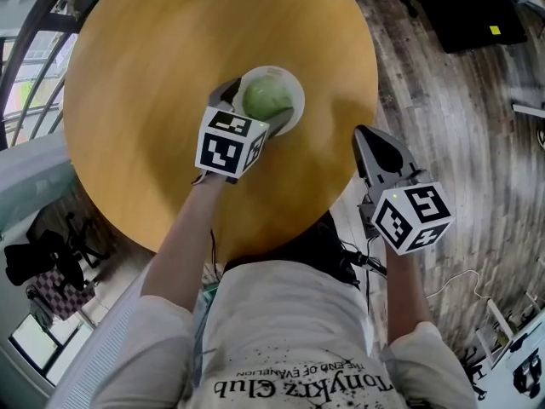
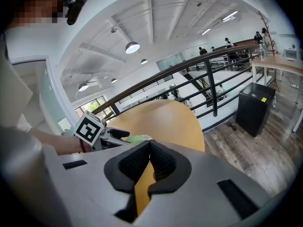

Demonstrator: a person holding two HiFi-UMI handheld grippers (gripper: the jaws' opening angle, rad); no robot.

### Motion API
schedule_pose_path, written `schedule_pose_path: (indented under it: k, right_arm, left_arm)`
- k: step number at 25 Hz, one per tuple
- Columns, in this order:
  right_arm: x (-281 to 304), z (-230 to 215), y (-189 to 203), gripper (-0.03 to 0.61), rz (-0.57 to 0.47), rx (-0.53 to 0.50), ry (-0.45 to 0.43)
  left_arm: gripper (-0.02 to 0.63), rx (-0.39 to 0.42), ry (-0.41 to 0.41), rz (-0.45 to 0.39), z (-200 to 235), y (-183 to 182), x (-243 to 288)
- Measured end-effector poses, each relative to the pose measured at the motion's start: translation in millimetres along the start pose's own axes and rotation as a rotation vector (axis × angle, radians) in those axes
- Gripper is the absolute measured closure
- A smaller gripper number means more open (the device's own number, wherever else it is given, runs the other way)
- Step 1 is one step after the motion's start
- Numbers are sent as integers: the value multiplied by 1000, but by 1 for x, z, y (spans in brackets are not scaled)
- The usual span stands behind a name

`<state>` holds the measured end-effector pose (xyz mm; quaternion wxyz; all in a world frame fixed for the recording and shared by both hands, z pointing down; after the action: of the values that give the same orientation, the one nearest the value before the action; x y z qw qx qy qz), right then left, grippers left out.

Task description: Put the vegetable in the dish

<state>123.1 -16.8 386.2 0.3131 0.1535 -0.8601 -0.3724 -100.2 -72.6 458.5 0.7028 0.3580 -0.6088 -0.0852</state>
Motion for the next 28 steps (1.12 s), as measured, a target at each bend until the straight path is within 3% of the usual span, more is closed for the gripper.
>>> schedule_pose_path:
  k: [11,16,18,24,28]
  right_arm:
    - [-19,48,-14,554,-15,-58,-51]
    - [-36,77,-22,554,-30,-95,-47]
    - [-40,89,-24,554,-34,-107,-48]
    - [-43,115,-31,554,2,-160,-52]
    - [-50,120,-34,554,15,-180,-45]
  left_arm:
    - [127,-41,43,-53,-11,7,-85]
    - [251,9,34,-86,-34,11,-131]
    - [364,-9,14,-110,-36,14,-149]
    - [552,-91,-33,-172,-33,20,-188]
    - [584,-133,-2,-199,-42,22,-203]
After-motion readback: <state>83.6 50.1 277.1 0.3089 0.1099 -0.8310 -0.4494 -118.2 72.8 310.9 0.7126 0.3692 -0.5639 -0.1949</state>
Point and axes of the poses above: the fingertips, and each gripper's own axes: x forward along the fingers, z to its left, y out of its underside, the point moved 7 cm from there along -x, backward along the fingers, and after that the axes turned 12 degrees about -y, right-handed, at the moved point
